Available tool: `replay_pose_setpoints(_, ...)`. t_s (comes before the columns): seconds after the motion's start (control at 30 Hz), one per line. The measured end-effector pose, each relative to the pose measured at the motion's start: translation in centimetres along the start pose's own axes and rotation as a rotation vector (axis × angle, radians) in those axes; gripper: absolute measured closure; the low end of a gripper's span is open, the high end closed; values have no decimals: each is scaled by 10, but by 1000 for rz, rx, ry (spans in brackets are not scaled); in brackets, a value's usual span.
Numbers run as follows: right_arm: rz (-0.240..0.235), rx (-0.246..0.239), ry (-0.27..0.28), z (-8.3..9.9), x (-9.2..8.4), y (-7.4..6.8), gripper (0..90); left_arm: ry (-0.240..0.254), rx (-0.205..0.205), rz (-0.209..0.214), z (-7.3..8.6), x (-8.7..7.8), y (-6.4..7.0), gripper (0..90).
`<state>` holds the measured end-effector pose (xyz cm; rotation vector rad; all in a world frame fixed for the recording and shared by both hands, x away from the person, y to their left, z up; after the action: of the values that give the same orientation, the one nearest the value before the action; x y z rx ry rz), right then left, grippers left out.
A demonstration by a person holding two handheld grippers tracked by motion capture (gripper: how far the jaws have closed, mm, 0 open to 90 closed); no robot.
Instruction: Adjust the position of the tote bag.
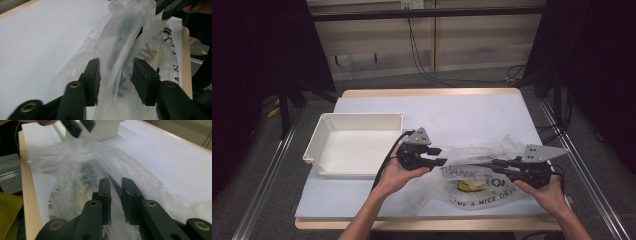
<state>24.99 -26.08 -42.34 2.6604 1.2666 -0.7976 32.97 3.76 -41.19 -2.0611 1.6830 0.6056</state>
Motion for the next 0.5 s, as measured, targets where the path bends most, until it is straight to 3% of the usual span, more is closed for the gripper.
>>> replay_pose_setpoints(0.13, -25, -16, -27, 1, 13, -7, 768, 36, 1, 35, -9, 21, -4, 662)
replay_pose_setpoints(0.33, -34, -22, -53, 5, 26, -9, 716, 21, 7, 50, -20, 43, -10, 560)
replay_pose_setpoints(0.5, -23, -14, -58, 7, 33, -9, 591, -4, -13, 64, -15, 57, -16, 489)
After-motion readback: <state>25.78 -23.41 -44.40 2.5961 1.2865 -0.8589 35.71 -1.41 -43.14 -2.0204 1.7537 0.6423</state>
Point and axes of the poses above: each handheld gripper's, and its own axes: x roughly forward along the jaws, z roughly out of its underside, y roughly to its right, the point moved 2 cm from there along x, roughly forward along the jaws, and after that the axes turned 9 degrees about x, right-handed, at the moved point
